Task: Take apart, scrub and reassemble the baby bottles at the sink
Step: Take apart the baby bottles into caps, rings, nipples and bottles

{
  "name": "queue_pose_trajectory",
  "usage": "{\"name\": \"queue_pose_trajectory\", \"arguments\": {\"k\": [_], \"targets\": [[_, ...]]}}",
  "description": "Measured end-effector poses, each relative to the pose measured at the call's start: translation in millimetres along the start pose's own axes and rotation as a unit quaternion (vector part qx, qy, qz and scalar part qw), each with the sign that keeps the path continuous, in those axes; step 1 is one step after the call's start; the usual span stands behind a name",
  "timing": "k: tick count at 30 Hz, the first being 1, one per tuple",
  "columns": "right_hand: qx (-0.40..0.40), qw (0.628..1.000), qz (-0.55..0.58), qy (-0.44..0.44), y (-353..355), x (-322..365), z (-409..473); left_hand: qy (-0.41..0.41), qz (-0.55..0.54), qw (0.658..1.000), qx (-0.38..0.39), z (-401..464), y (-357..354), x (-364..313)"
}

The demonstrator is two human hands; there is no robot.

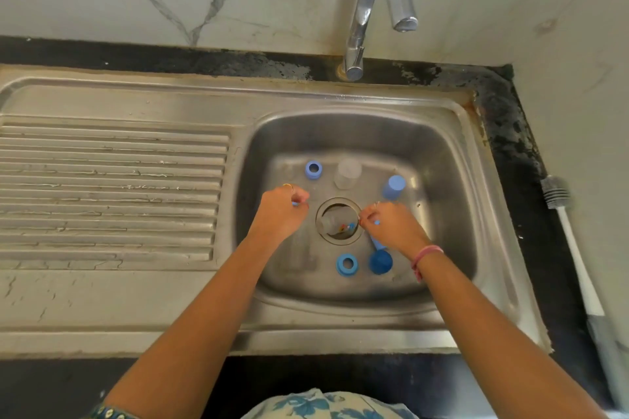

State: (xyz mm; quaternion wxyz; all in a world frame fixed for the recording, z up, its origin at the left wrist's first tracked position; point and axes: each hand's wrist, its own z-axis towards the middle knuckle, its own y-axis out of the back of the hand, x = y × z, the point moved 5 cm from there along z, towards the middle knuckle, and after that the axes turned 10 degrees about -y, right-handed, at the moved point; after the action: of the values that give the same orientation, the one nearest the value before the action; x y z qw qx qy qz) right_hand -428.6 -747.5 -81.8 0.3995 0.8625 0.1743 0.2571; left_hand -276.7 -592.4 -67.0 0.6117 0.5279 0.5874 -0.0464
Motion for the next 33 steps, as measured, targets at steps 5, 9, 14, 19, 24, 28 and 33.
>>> {"name": "queue_pose_trajectory", "arguments": {"k": [5, 9, 14, 19, 24, 28, 33], "targets": [[0.036, 0.999, 0.018, -0.034, -25, -16, -8, 0.063, 0.01, 0.997, 0.048, -12, -10, 15], [0.085, 0.996, -0.011, -0.001, -45, -5, -5, 0.091, 0.024, 0.994, 0.057, -12, -13, 21], [0.177, 0.981, -0.056, 0.053, -92, 30, 3, 0.09, 0.012, 0.995, 0.031, -7, -10, 20], [0.142, 0.982, -0.11, 0.063, -124, 54, 11, 0.073, 0.001, 0.997, -0.001, 0, 0, 20], [0.14, 0.985, -0.089, 0.039, -126, 56, 17, 0.069, -0.005, 0.997, -0.016, 5, 8, 25], [0.173, 0.984, -0.034, 0.014, -117, 44, 22, 0.065, -0.01, 0.998, -0.014, 4, 6, 27], [0.19, 0.973, 0.126, -0.042, -91, 23, 18, 0.071, -0.04, 0.997, 0.009, -3, -3, 23]]}}
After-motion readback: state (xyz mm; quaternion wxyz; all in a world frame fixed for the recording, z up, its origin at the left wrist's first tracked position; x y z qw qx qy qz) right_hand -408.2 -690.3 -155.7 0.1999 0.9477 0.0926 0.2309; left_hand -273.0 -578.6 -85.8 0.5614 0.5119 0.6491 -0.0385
